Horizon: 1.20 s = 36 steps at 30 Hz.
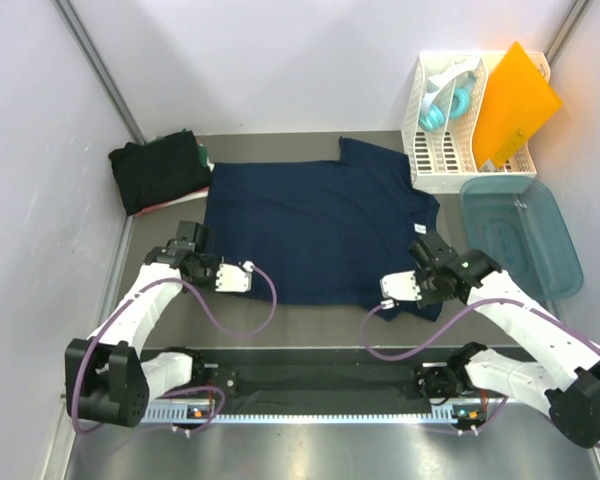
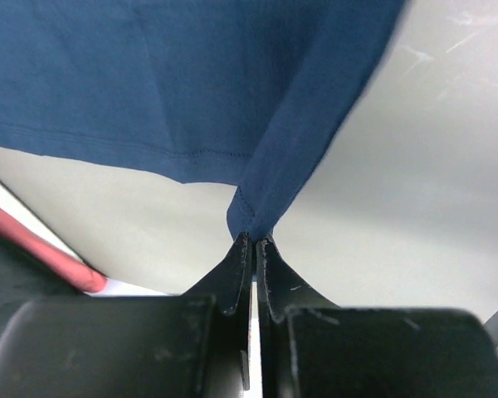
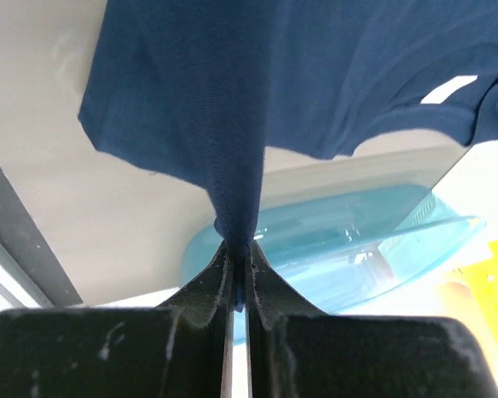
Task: Fold and stack the t-shirts
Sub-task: Fold the flattened tshirt in 1/3 of the way
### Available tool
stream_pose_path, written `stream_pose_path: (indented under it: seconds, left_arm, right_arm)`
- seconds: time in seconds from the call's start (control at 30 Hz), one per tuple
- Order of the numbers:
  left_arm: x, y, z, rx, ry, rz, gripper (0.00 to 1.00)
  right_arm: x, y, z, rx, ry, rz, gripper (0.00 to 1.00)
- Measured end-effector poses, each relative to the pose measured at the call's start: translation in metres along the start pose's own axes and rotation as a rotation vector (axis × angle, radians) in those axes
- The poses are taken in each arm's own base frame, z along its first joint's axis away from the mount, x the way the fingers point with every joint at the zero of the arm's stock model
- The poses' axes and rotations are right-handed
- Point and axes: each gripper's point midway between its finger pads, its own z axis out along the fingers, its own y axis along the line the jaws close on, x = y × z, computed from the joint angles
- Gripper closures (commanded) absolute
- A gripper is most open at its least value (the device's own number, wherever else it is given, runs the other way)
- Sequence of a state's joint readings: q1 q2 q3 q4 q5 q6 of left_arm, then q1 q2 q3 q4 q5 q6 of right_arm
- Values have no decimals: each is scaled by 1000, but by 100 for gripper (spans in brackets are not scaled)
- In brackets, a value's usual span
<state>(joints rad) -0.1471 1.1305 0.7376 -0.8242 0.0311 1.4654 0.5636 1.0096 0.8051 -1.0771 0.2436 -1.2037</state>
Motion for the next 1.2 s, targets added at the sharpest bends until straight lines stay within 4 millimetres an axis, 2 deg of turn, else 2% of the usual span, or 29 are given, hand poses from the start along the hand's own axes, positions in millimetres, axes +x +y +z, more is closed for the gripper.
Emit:
stream_pose_path:
  seconds: [0.2, 0.37, 0.5, 0.7, 0.97, 1.2]
  left_arm:
    - [15, 2, 7, 24, 22, -29, 100]
    - [22, 24, 15, 4, 20, -50, 100]
    - [23, 54, 18, -41, 11, -49, 100]
    - [23, 79, 22, -86, 5, -29, 100]
    - [24, 93, 27, -95, 6, -15, 100]
    - [25, 94, 32, -89, 7, -7, 100]
  right_arm:
    - [24, -3, 3, 32, 49, 28, 100]
    - [39, -23, 11, 69, 74, 65, 100]
    - [38, -45, 17, 84, 74, 52, 100]
    - [31, -82, 29, 128, 74, 26, 100]
    - [25, -120, 48, 196, 83, -9, 100]
    - [21, -165, 50, 280, 81, -5, 100]
